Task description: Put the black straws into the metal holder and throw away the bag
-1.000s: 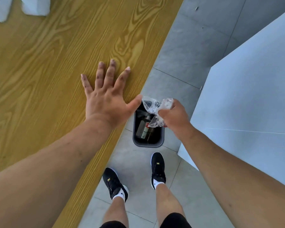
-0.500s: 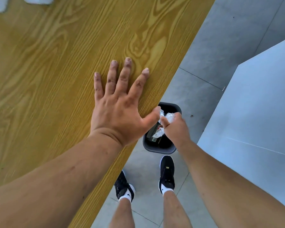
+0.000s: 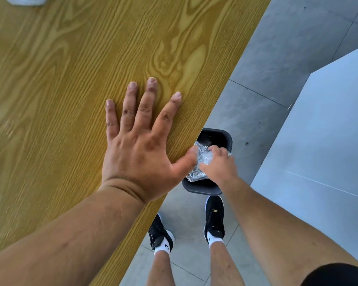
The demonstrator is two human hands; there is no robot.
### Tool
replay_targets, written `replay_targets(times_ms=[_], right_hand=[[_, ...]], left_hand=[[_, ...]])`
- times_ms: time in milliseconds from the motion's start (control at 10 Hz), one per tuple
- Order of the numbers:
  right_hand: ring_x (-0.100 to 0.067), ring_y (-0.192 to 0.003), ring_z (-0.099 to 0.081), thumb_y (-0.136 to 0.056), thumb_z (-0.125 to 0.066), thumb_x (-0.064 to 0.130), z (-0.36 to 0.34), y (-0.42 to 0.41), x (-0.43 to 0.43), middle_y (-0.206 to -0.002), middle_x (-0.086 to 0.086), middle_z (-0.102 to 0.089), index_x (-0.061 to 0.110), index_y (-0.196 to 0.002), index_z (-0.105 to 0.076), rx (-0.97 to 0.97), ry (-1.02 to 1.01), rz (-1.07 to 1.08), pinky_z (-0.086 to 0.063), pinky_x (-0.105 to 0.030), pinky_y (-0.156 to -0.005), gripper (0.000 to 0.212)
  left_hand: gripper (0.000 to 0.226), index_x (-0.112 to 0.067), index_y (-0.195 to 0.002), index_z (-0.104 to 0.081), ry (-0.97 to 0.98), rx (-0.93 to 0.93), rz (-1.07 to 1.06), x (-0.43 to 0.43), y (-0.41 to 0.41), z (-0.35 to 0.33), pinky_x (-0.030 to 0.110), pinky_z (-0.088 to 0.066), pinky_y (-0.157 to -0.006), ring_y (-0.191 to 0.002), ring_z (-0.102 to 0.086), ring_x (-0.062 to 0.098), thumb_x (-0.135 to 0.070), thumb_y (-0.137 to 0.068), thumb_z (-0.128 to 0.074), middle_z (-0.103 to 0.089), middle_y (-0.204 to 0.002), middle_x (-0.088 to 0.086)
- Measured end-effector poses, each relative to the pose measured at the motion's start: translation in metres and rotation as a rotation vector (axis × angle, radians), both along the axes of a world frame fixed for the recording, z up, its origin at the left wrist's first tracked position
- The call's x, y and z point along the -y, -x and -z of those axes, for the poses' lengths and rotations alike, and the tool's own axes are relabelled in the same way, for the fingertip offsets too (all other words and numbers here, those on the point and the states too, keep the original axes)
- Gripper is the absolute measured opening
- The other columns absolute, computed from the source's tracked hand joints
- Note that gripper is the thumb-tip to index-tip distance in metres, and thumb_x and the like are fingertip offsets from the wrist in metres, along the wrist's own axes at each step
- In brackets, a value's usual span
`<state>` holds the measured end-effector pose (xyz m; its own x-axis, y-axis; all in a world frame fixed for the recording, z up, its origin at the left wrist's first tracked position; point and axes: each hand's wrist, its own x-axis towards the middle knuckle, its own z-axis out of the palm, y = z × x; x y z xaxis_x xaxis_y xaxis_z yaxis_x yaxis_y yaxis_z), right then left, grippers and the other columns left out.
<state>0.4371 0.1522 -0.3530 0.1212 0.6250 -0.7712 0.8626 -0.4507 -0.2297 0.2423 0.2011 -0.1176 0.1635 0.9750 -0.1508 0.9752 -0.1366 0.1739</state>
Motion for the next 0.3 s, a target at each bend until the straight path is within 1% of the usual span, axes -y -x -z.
replay_targets(times_ms=[100, 200, 300], right_hand=[[-0.04, -0.136, -0.046, -0.09, -0.074, 0.052, 0.008, 0.001, 0.003, -0.161, -0.004, -0.041, 0.031, -0.161, -0.035, 0.091, 0.018, -0.118, -0.048, -0.048, -0.104, 0.083], [-0.043, -0.141, -0.042, -0.091, -0.075, 0.056, 0.016, 0.002, 0.007, -0.169, -0.004, -0.034, 0.032, -0.163, -0.028, 0.14, 0.026, -0.19, -0.046, -0.053, -0.107, 0.089], [-0.05, -0.154, -0.029, -0.093, -0.073, 0.057, 0.021, 0.002, 0.006, -0.177, -0.005, -0.021, 0.033, -0.168, -0.017, 0.183, 0.054, -0.24, -0.041, -0.063, -0.117, 0.096]], left_hand=[[0.096, -0.036, -0.165, -0.023, 0.002, 0.005, 0.005, 0.0, 0.0, -0.001, 0.066, -0.004, -0.127, -0.163, 0.001, 0.031, -0.081, -0.083, -0.046, -0.009, -0.177, 0.005], [0.096, -0.037, -0.165, -0.022, -0.004, -0.009, 0.008, 0.0, 0.001, 0.001, 0.066, -0.004, -0.127, -0.163, 0.001, 0.031, -0.081, -0.083, -0.046, -0.008, -0.177, 0.005], [0.096, -0.036, -0.165, -0.024, -0.008, 0.01, -0.005, -0.001, 0.0, -0.001, 0.066, -0.004, -0.127, -0.163, 0.0, 0.031, -0.081, -0.083, -0.046, -0.009, -0.177, 0.005]])
